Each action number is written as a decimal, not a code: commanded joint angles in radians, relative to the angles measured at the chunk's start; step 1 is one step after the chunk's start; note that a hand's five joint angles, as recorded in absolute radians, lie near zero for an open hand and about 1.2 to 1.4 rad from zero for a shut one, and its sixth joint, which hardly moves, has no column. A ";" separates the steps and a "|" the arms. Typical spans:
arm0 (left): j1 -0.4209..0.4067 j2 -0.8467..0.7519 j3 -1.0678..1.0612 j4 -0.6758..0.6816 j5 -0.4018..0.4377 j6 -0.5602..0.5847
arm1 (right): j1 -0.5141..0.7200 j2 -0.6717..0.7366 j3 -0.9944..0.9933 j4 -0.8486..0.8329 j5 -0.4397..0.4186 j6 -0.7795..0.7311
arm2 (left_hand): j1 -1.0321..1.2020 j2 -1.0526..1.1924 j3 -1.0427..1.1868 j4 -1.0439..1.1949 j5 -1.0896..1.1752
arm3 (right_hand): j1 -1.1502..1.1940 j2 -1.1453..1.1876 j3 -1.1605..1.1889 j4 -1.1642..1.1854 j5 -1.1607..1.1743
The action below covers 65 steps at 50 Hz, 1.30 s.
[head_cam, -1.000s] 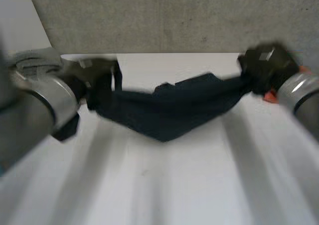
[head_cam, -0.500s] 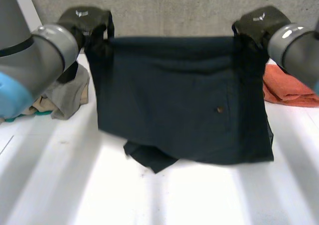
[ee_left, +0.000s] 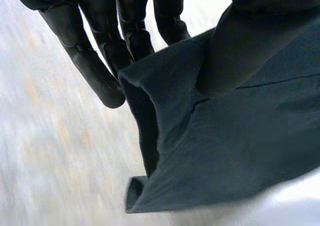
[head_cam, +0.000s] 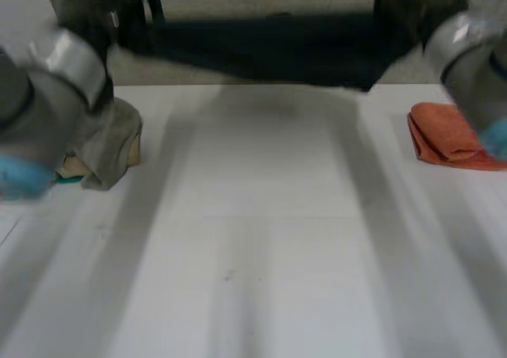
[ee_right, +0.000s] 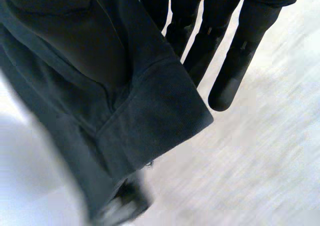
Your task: Fold the laundry.
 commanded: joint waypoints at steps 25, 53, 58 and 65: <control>-0.154 0.089 -0.567 -0.292 -0.029 0.206 | -0.017 -0.052 0.585 0.318 -0.053 -0.297 | 0.232 0.197 0.207 0.199 0.214 | 0.278 0.225 0.207 0.198 0.206; -0.072 -0.114 -0.261 -0.241 0.115 0.305 | -0.023 -0.180 0.742 0.294 -0.081 -0.320 | -0.613 -0.648 -0.638 -0.646 -0.631 | 0.278 0.225 0.207 0.198 0.206; -0.046 -0.243 -0.152 -0.239 0.191 0.303 | -0.028 -0.181 0.755 0.272 -0.079 -0.305 | -0.508 -0.542 -0.532 -0.540 -0.526 | 0.278 0.225 0.207 0.198 0.206; -0.042 -0.412 0.003 -0.233 0.224 0.328 | -0.028 -0.180 0.778 0.239 -0.079 -0.292 | -0.496 -0.531 -0.521 -0.528 -0.514 | 0.278 0.225 0.207 0.198 0.206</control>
